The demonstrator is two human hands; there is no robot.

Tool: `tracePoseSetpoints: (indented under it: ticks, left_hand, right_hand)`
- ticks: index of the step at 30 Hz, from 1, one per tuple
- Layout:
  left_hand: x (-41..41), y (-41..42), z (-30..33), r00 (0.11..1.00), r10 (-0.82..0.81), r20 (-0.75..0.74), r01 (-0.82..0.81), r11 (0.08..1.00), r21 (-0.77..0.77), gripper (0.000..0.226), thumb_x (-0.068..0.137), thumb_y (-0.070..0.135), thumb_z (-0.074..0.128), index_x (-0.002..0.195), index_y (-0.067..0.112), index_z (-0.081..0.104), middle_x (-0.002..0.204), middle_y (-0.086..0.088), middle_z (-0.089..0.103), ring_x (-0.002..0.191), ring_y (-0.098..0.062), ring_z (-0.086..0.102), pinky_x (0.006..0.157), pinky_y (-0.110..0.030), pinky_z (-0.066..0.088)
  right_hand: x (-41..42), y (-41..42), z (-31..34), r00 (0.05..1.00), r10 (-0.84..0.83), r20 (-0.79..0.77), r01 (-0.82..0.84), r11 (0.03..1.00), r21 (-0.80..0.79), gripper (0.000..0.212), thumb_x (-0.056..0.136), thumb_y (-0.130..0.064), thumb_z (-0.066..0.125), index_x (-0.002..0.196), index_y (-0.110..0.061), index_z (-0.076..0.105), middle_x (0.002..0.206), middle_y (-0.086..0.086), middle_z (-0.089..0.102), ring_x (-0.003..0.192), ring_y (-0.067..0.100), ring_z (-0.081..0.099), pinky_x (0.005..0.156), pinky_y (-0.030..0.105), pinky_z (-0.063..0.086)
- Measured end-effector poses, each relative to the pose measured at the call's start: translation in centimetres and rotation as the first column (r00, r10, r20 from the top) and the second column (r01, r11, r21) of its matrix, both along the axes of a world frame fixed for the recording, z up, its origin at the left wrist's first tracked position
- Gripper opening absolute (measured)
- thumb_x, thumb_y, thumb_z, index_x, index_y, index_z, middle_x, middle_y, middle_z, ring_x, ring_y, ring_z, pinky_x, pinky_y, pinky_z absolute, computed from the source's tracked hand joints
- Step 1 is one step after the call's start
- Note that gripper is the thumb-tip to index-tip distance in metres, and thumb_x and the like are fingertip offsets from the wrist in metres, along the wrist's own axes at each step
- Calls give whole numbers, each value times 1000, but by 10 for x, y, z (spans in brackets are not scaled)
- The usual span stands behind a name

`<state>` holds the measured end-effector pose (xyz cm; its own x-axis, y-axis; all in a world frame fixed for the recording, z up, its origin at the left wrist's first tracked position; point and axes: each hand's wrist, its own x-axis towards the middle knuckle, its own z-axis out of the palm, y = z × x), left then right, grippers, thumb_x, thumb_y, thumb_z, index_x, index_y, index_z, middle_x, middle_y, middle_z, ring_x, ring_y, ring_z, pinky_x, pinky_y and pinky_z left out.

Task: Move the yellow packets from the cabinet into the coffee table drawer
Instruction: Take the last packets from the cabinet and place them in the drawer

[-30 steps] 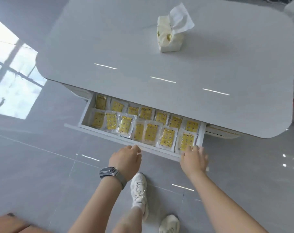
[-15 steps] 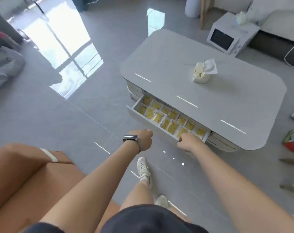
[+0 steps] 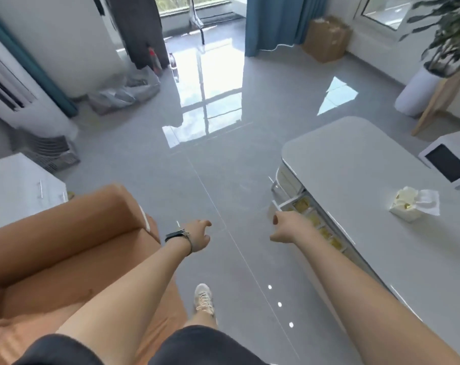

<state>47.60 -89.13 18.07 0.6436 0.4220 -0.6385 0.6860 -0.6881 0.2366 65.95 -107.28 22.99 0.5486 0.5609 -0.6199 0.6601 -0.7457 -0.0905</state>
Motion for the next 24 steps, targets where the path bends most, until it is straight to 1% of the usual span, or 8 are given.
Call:
tracePoseSetpoints:
  ticks: [2,4,7,10,13,17,22,24]
  left_hand:
    - [-29,47,-10,996,64,-64,-63,998,19,55,94,26,47,148,22,34,148,-7,42,134,-27,43,108,-35,37]
    - [-56,94,-17,984,139,-111,-136,990,38,60,91,29,47,148,26,31,147,-6,42,135,-28,42,108,-38,37]
    - [-83,163,-21,962,235,-142,-231,972,45,68,85,37,46,150,32,26,148,-4,39,133,-29,43,108,-42,38]
    - [-92,219,-13,949,287,-128,-286,958,27,76,84,44,48,153,33,17,151,-5,35,133,-31,42,109,-43,37]
    - [-91,262,-3,932,351,-87,-353,935,-7,86,82,45,55,154,33,11,153,-6,29,136,-31,38,110,-43,36]
    - [-89,320,-8,896,443,-40,-445,894,-47,90,80,44,60,154,29,10,150,-7,31,133,-30,41,108,-40,37]
    - [-102,402,-32,814,578,-53,-581,810,-84,96,76,44,63,154,31,10,153,-6,28,135,-30,40,108,-40,38]
    - [-110,441,-43,772,630,-82,-635,768,-81,95,79,45,65,155,30,10,156,-6,24,137,-29,38,109,-38,37]
  right_hand:
    - [3,45,-7,1000,-17,-5,17,999,-36,55,79,-38,64,129,-25,47,127,2,56,116,24,55,85,32,46]
    - [3,91,-12,999,-13,-31,10,997,-81,67,77,-41,68,137,-28,40,129,1,55,118,24,54,85,32,47]
    - [-3,160,-12,998,-7,-63,1,996,-86,80,76,-41,71,145,-32,32,130,0,55,121,25,53,96,38,48]
    - [-11,227,-11,998,20,-58,-22,999,-43,84,74,-39,71,147,-35,28,127,-1,57,121,25,52,97,38,49]
    - [-18,290,-10,994,91,-58,-94,995,-38,88,74,-40,73,148,-35,25,134,-1,52,127,25,48,99,39,47]
    - [-10,377,-16,977,208,-38,-210,975,-69,94,73,-44,75,150,-35,22,140,2,45,130,27,45,102,42,46]
    - [11,500,-38,937,344,-52,-348,932,-100,94,75,-42,75,150,-35,19,144,3,36,129,28,46,96,43,48]
    - [22,556,-50,918,391,-69,-397,911,-114,94,76,-40,74,151,-34,18,146,3,33,129,28,46,97,44,47]
